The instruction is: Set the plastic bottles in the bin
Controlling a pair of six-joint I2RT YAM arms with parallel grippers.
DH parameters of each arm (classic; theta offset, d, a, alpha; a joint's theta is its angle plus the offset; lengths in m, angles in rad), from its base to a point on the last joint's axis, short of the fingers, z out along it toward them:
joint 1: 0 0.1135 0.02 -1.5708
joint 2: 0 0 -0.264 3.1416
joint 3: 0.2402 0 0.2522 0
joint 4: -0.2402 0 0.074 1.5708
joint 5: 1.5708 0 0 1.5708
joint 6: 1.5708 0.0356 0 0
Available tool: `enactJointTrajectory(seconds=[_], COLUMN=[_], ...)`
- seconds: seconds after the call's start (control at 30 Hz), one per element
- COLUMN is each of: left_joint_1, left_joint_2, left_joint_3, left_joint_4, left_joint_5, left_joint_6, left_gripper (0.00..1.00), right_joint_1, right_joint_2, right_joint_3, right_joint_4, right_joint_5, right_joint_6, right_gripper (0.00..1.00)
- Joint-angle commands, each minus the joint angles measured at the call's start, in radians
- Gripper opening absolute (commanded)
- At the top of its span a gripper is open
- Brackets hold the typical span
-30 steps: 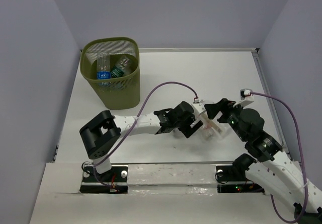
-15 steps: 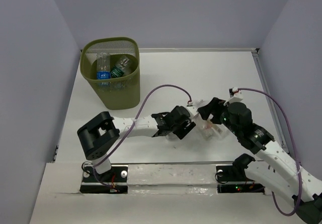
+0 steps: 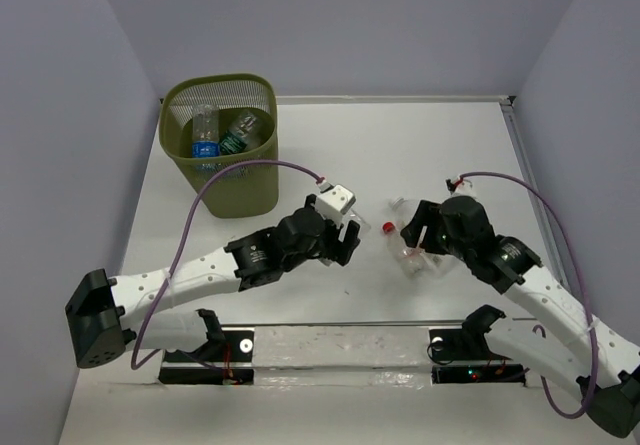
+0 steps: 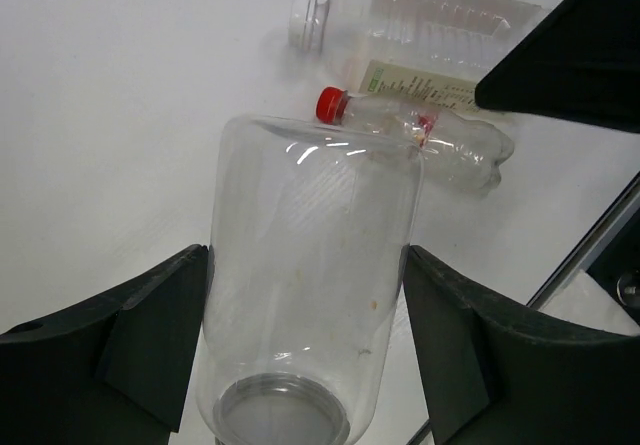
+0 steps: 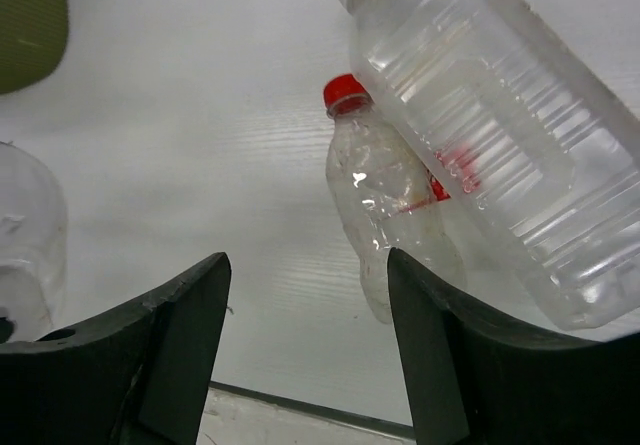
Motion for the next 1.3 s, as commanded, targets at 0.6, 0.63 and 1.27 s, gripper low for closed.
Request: enactJointTrajectory(seconds=[0.6, 0.63, 1.27], left_joint_1=[0.194, 0.203, 0.658], left_joint_2=[-0.314, -0.312, 0.027], left_joint_3=[0.285, 0.302, 0.695], left_joint_4=[-0.012, -0.013, 0.037], left_joint_5=[-0.249, -0.263, -0.320], left_joint_6=[-0.141, -0.138, 0.015], left_gripper=[0.64, 0.64, 0.64], right_joint_1=[-0.004, -0.004, 0.028], right_joint_2=[0.338, 0.369, 0.546], right_joint_3=[0.122, 0.125, 0.058], right_joint_4=[-0.032, -0.025, 0.179], right_joint_5=[-0.057, -0.065, -0.126], right_joint_6=[-0.200, -0.203, -0.235], right_gripper=[0.83, 0.83, 0.42])
